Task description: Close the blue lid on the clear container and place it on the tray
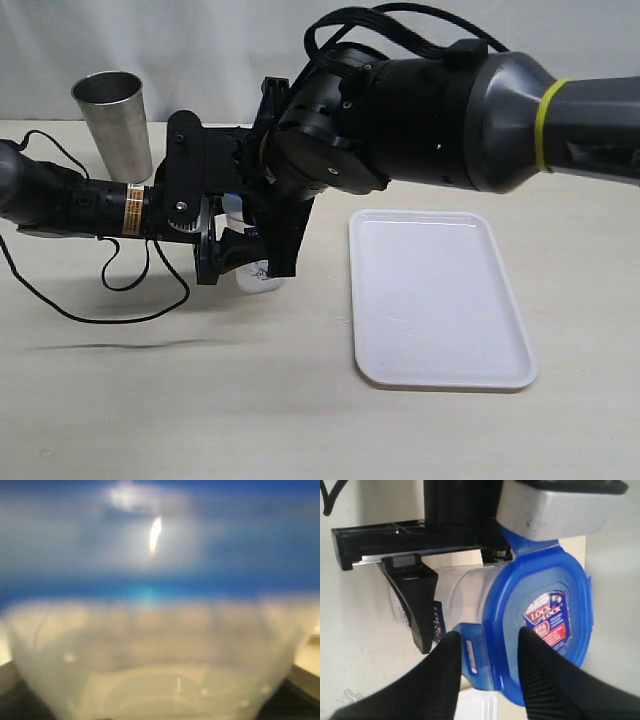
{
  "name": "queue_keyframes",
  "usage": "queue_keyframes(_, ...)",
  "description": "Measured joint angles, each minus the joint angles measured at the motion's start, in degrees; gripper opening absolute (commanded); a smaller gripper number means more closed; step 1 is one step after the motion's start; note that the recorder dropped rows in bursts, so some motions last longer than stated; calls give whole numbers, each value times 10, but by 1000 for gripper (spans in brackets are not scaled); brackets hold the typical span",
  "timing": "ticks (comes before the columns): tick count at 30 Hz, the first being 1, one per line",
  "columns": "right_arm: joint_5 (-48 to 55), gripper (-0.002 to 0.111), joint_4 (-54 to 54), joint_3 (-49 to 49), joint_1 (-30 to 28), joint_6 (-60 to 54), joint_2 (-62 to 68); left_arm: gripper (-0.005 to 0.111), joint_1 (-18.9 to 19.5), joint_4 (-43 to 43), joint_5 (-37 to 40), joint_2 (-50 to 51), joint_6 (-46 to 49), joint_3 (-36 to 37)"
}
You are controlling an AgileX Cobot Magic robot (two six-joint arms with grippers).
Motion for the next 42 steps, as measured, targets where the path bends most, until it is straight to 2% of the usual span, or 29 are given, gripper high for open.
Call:
queue_keyframes(10,-64,25,-109,43,1,78,-3,0,0,-9,7,0,0,-1)
queue_keyframes(15,-67,38,-89,45,1,69,-8,0,0,-9,8,0,1,-1)
queue_keyframes(18,-76,46,-35,49,0,54,-20,0,0,-6,4,0,13,-1)
queue_keyframes(23,-67,47,48,58,-1,49,-56,0,-1,12,-12,0,42,-1)
queue_keyframes(27,-1,47,126,39,-3,35,-88,0,-6,46,-38,0,98,-1)
queue_keyframes(34,102,46,283,-59,-14,7,-141,0,-8,82,-56,0,201,-1)
queue_keyframes(39,244,46,386,-108,-65,-3,-121,0,-14,89,-59,-1,242,-1)
queue_keyframes(42,272,46,401,-110,-97,-40,-99,0,-20,89,-58,-1,251,-1)
